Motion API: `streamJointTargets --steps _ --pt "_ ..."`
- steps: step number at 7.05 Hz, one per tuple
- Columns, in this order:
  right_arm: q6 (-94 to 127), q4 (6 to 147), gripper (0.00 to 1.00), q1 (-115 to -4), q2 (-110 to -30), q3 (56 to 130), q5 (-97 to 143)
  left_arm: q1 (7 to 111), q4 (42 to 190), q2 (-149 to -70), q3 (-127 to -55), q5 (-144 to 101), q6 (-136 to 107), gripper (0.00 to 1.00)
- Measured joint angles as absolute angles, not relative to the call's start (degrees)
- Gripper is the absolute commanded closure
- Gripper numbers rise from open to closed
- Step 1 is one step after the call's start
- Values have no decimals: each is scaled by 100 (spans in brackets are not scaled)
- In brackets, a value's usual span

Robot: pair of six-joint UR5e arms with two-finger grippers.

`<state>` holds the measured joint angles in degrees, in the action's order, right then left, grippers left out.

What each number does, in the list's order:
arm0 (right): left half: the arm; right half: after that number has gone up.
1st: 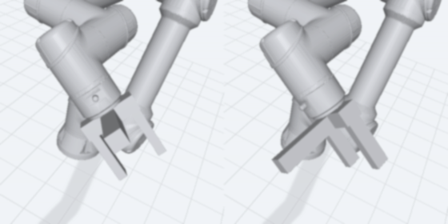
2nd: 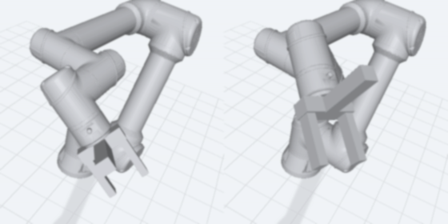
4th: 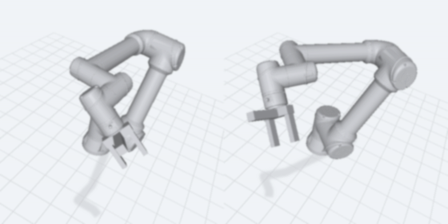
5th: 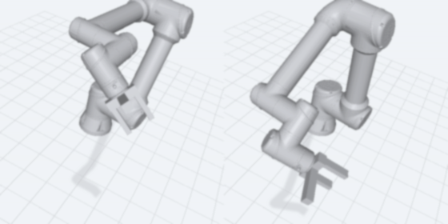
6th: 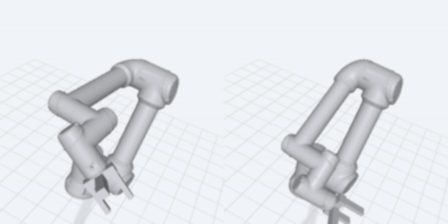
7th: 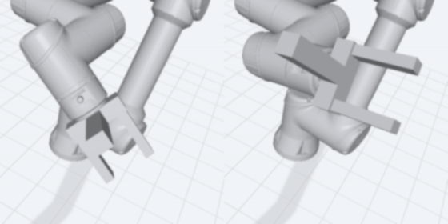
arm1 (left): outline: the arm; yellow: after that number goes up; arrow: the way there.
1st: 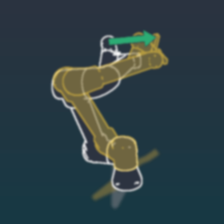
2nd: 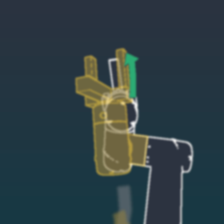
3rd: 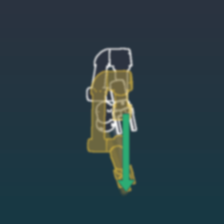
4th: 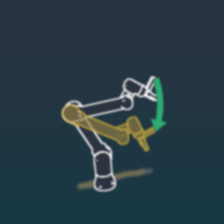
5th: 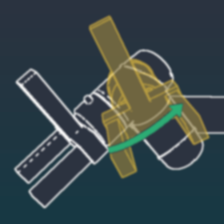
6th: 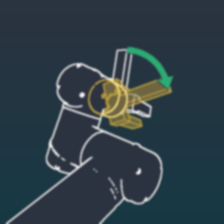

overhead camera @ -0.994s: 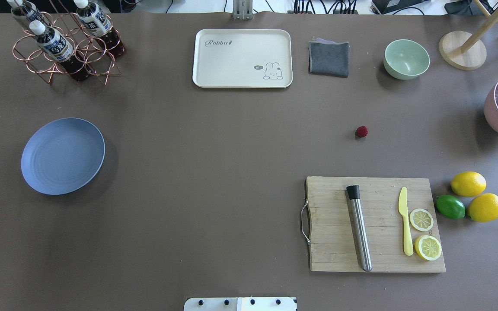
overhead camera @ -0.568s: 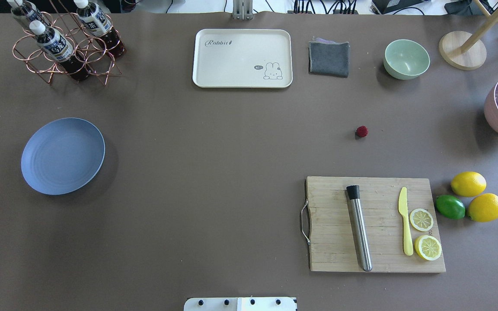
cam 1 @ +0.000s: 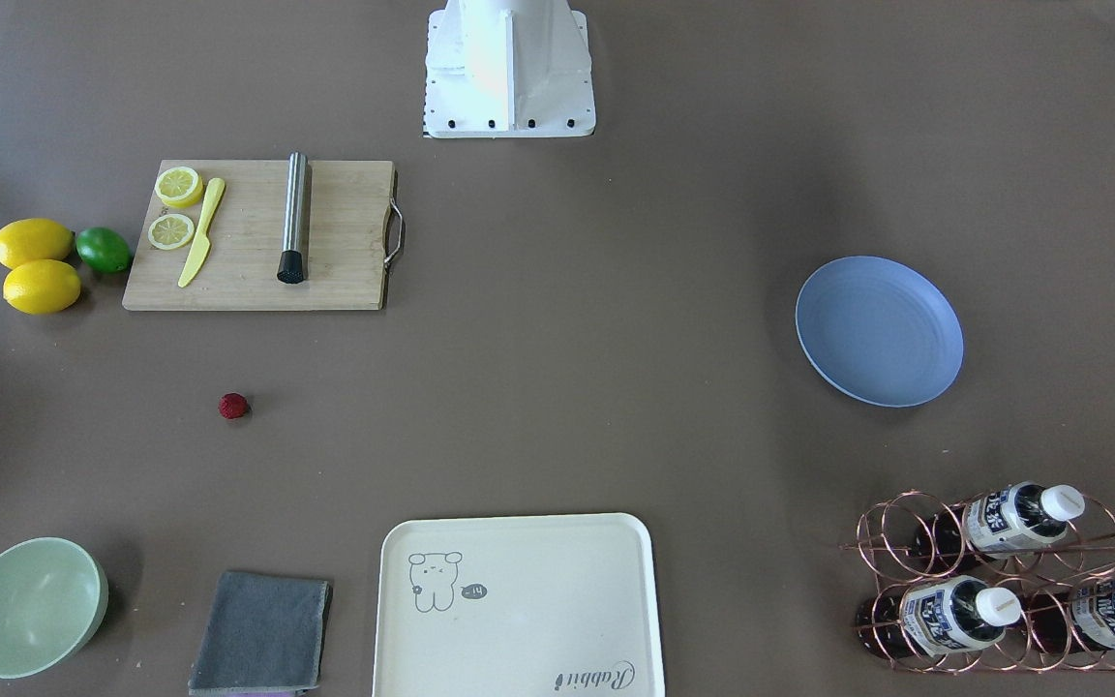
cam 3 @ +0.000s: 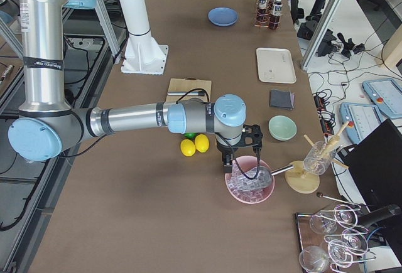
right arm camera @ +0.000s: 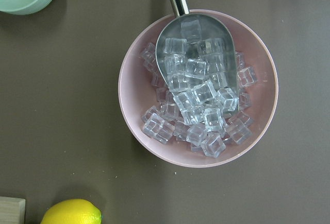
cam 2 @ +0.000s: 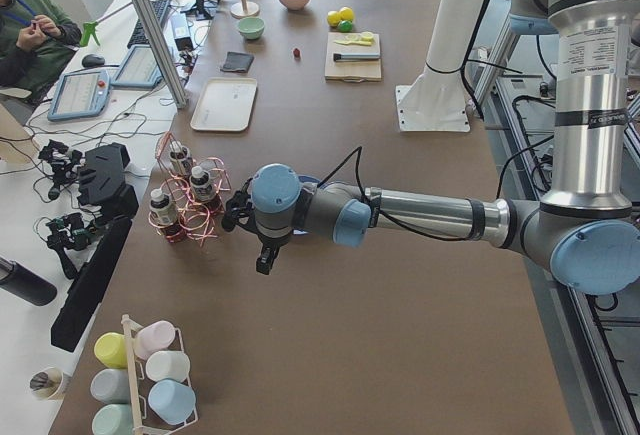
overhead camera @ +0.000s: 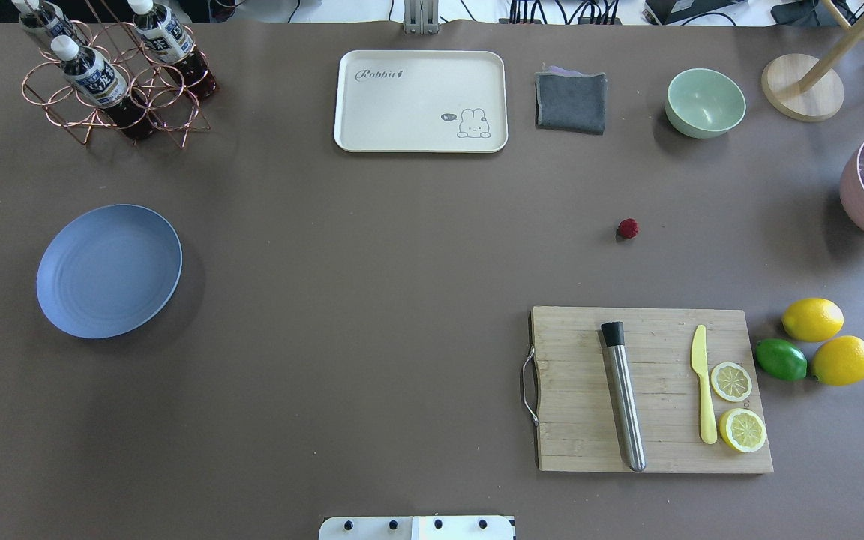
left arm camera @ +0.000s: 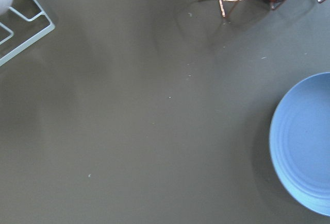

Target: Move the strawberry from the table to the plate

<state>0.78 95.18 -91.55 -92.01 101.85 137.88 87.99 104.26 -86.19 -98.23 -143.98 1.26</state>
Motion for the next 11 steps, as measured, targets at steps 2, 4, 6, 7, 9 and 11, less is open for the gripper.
streamJointTargets --steps 2,4,6,7,9,11 --pt "144 9517 0 -9057 -9138 10236 13898 8799 10659 -8589 -9822 -14471 42 2" --pt "525 9511 0 -8805 -8861 10265 14039 8699 11075 -8604 -9767 -14427 -452 2" --pt "928 9510 0 -8554 -8574 10286 14062 8137 11944 -8634 -9659 -14049 -1551 2" --pt "1103 9471 0 -8457 -8462 10289 14067 7682 12573 -8642 -9574 -13722 -2346 2" --pt "1875 8943 0 -8183 -8378 10269 14054 6822 13568 -8711 -9362 -13096 -3640 2" --pt "3342 7933 0 -7578 -8370 10226 13760 6219 14132 -8839 -9145 -12707 -4584 2"
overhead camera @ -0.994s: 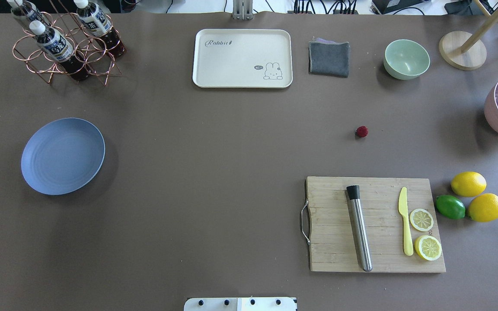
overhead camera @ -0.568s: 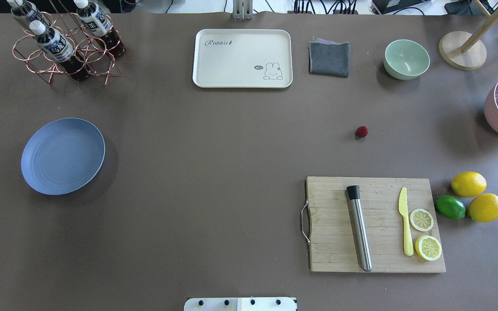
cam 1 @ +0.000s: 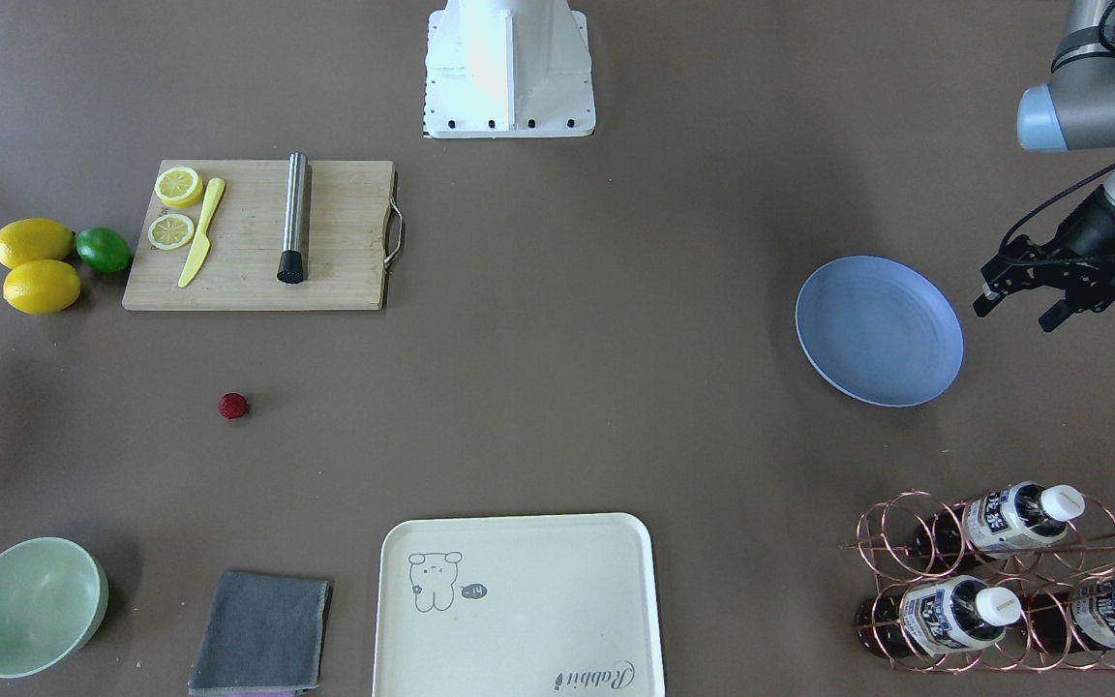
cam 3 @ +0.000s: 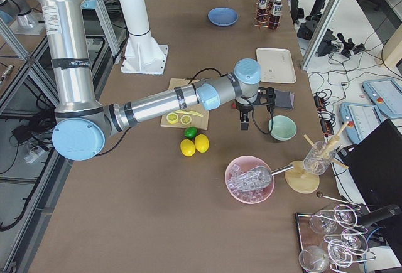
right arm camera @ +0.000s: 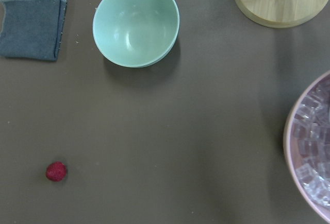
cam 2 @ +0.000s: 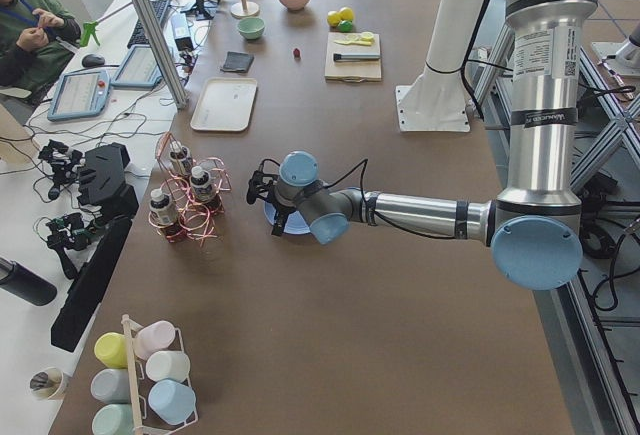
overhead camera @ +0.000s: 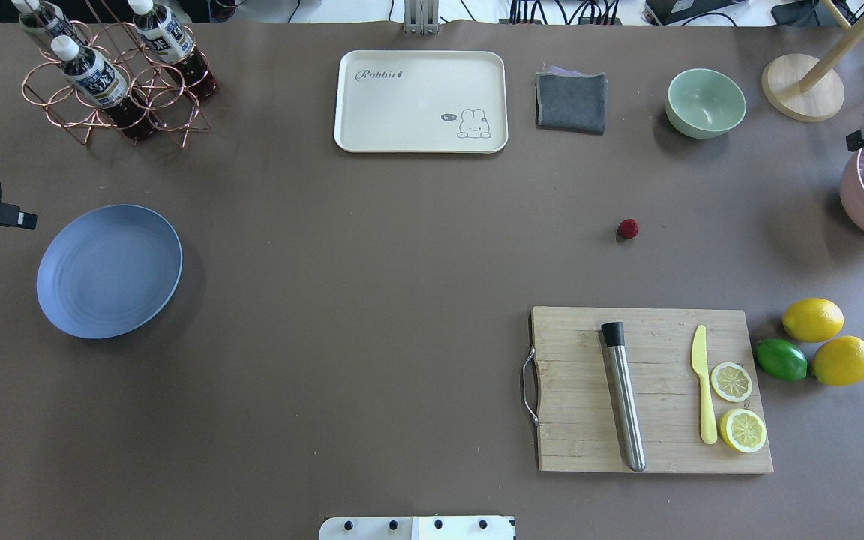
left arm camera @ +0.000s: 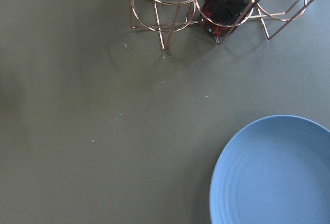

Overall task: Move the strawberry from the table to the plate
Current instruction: 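Move the left gripper toward the blue plate while the right gripper approaches the strawberry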

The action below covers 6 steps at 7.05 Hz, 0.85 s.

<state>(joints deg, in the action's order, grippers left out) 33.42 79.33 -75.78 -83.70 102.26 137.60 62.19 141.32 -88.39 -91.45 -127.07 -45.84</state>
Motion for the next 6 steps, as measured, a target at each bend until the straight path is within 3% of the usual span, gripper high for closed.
streamJointTargets --steps 3,5,6 --pt "4193 7354 0 -7159 -8359 10253 13478 5999 15027 -9227 -8120 -12606 -4893 2" --pt "4232 7325 0 -7132 -8358 10282 13461 5886 15246 -9341 -7814 -12596 -4919 2" --pt "4235 7322 0 -7130 -8356 10286 13451 5820 15293 -9339 -7785 -12577 -4942 11"
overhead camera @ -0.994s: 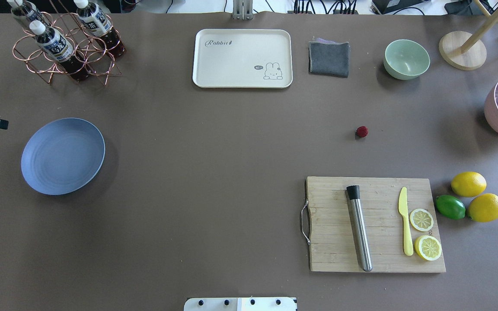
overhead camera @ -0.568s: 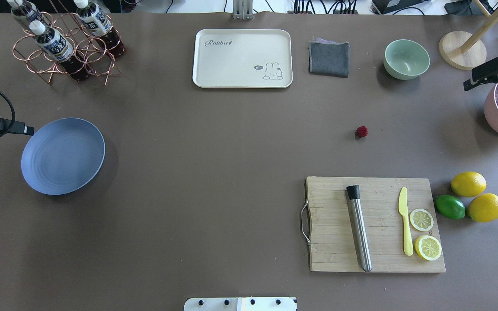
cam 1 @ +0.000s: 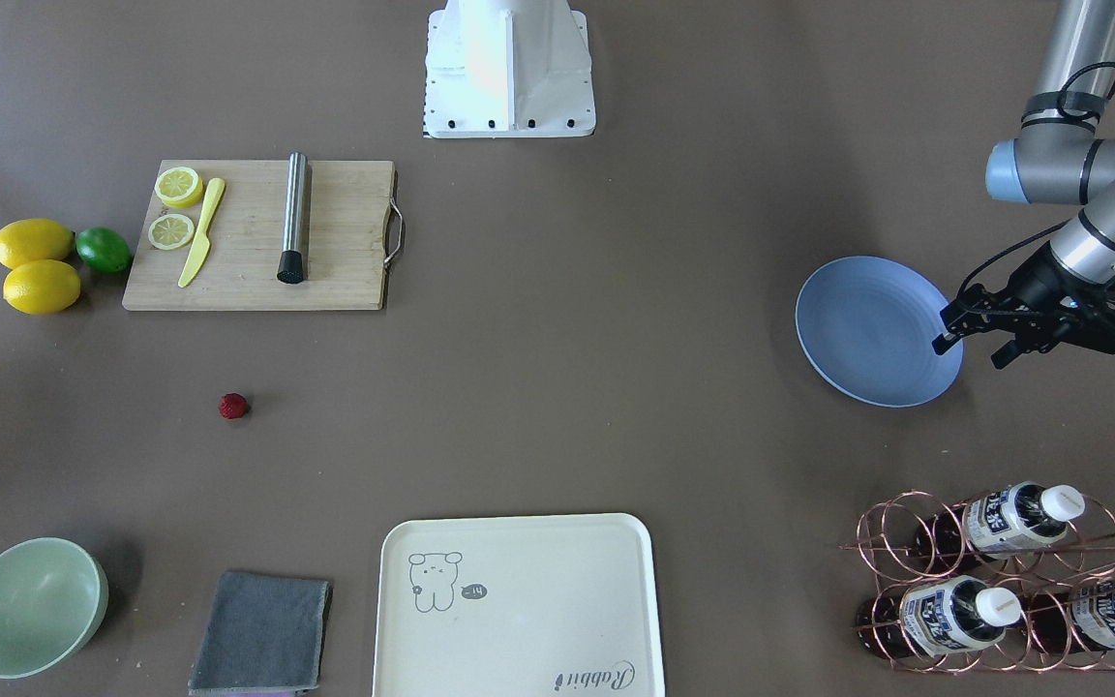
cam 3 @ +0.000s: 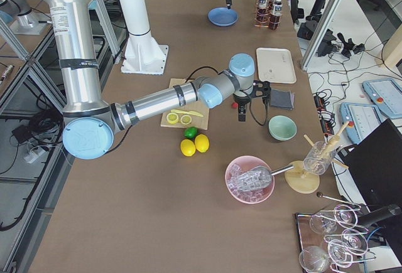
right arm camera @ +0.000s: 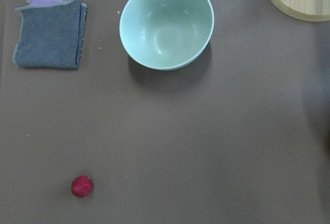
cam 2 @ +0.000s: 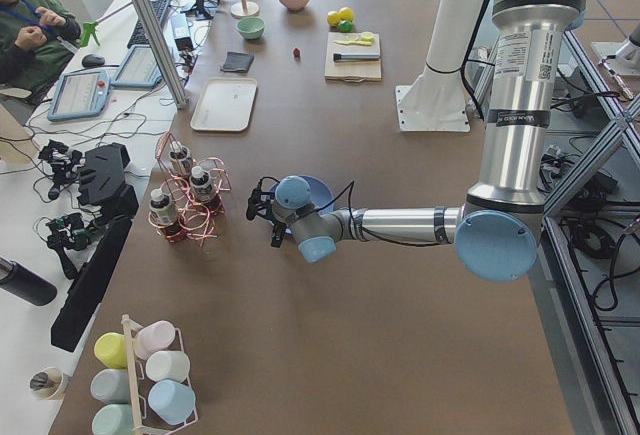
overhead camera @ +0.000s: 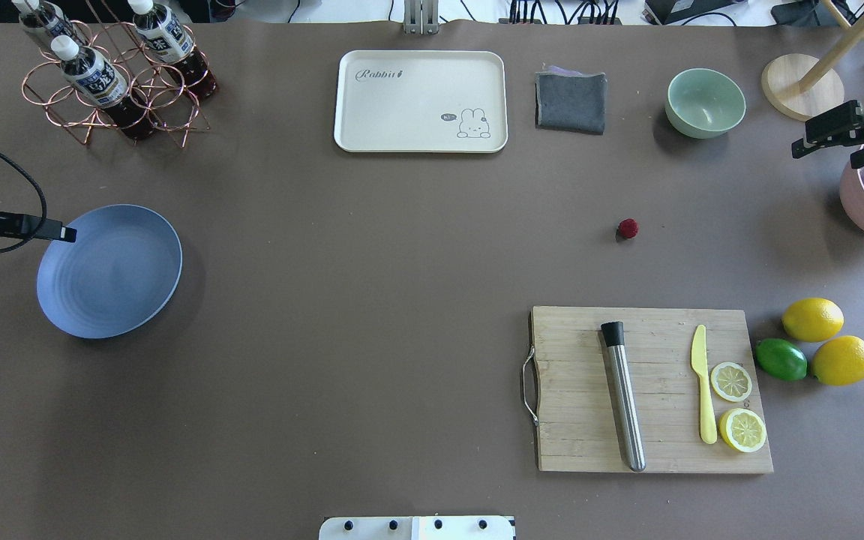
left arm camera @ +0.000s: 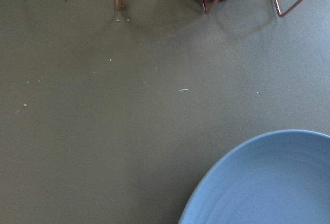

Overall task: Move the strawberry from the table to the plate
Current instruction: 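Move the left gripper toward the blue plate while the right gripper approaches the strawberry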

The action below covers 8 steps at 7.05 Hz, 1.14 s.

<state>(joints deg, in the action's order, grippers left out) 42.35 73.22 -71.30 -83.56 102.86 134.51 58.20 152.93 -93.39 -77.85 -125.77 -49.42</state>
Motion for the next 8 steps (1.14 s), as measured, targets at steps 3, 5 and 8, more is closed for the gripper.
streamJointTargets --steps 3,5,8 --pt "4236 7321 0 -7128 -8346 10283 13366 5660 15399 -9311 -7740 -12527 -4949 48" --pt "4236 7321 0 -7128 -8349 10281 13352 5593 15433 -9308 -7742 -12518 -4954 100" --pt "4236 7327 0 -7128 -8350 10256 13299 5534 15487 -9339 -7755 -12545 -4959 100"
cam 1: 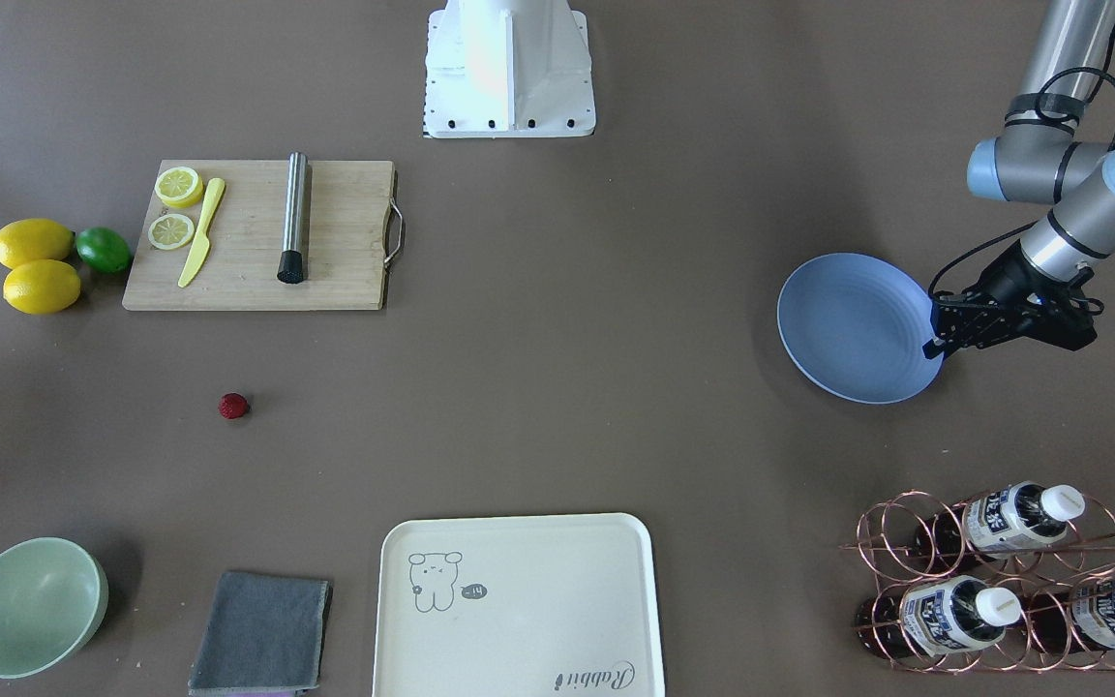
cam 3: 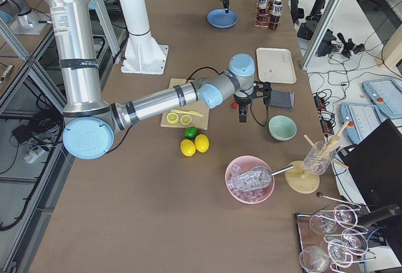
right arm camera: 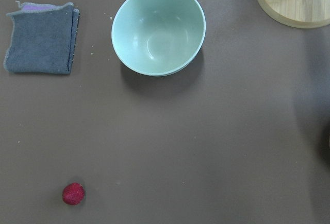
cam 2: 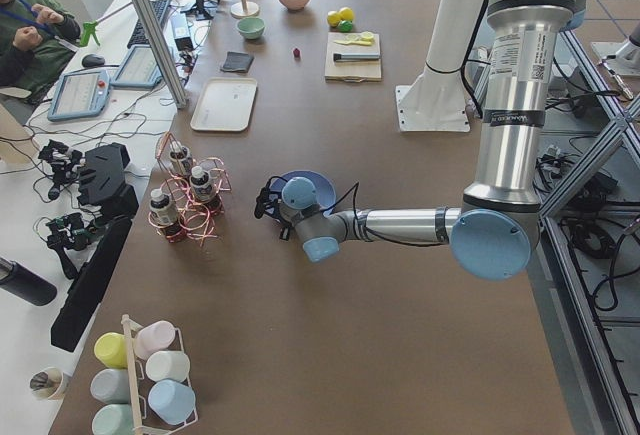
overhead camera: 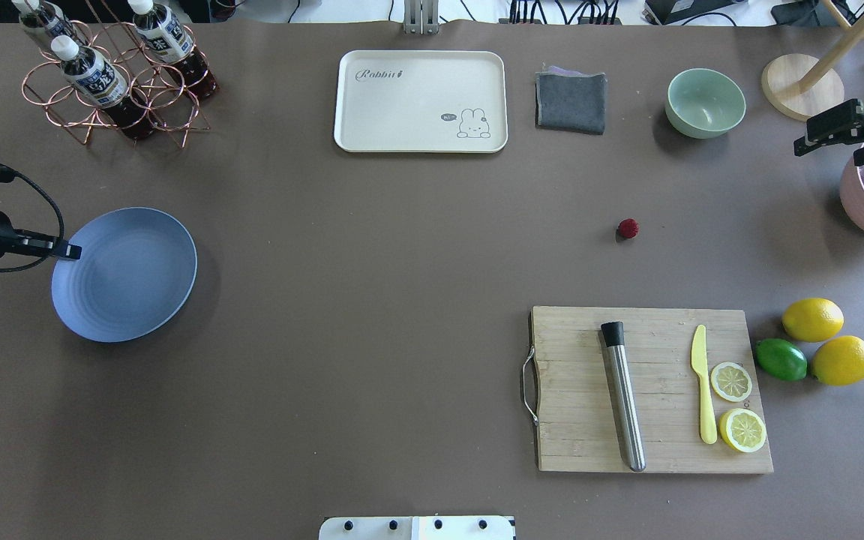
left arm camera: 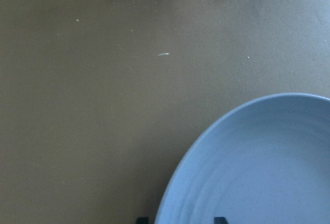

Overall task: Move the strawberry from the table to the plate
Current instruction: 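Move the left gripper toward the blue plate while the right gripper approaches the strawberry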

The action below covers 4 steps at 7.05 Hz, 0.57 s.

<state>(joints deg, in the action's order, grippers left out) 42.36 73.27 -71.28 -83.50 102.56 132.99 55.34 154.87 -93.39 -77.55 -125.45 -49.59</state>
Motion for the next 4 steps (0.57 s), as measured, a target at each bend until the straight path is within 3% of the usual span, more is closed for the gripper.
streamJointTargets --steps 4 --pt "4231 7325 0 -7128 -8355 10241 13297 6071 14911 -9922 -7911 -13872 -5204 100"
